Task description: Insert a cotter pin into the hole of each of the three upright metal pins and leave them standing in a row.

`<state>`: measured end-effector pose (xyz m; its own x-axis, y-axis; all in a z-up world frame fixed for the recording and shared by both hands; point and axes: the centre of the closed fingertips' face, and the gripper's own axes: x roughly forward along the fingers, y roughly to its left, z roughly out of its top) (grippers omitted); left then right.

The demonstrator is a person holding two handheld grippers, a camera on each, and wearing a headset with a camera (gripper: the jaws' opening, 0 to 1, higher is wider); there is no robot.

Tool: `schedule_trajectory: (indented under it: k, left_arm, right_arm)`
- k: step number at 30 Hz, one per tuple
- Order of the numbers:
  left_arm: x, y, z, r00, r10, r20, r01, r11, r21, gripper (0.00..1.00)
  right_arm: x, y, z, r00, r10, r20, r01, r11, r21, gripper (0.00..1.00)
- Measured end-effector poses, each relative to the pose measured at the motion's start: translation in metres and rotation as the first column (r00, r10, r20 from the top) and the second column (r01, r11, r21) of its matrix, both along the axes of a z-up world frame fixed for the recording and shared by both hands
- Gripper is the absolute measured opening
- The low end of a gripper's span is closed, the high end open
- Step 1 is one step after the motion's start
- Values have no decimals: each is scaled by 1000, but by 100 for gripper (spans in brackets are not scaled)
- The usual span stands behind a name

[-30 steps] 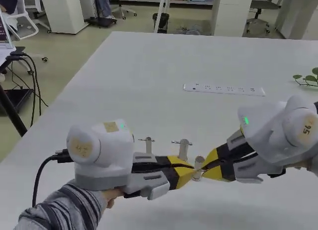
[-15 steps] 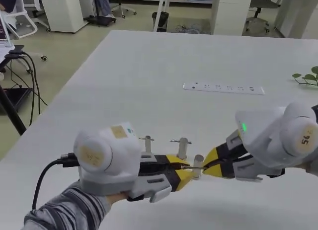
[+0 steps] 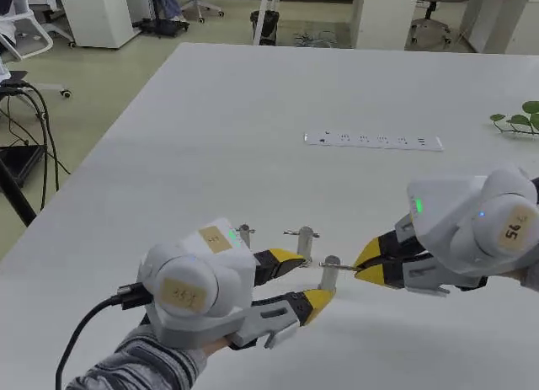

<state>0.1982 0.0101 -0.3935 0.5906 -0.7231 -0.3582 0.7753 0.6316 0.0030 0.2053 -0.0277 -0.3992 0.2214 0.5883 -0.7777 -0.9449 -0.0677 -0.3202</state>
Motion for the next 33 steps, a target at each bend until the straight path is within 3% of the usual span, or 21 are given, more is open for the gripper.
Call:
schedule_trajectory:
  k: [10, 19, 22, 26, 33]
  left_arm:
    - [15, 1, -23, 992, 118, -49, -118, 993, 8, 29]
    - [25, -6, -36, 986, 149, -69, -149, 989, 13, 29]
    - [30, -7, -44, 984, 156, -85, -154, 988, 29, 28]
    - [36, -9, -49, 980, 169, -106, -168, 986, 19, 27]
    - [42, -13, -62, 976, 178, -123, -173, 984, 52, 24]
  right_arm:
    - [16, -15, -16, 999, -37, 20, 37, 999, -37, 0]
    - [27, -27, -31, 999, -48, 20, 50, 996, -78, 0]
    - [30, -29, -34, 998, -49, 25, 51, 995, -89, 0]
    - [35, -32, -40, 998, -48, 27, 51, 993, -109, 0]
    - [39, -34, -49, 999, -36, 29, 40, 990, -136, 0]
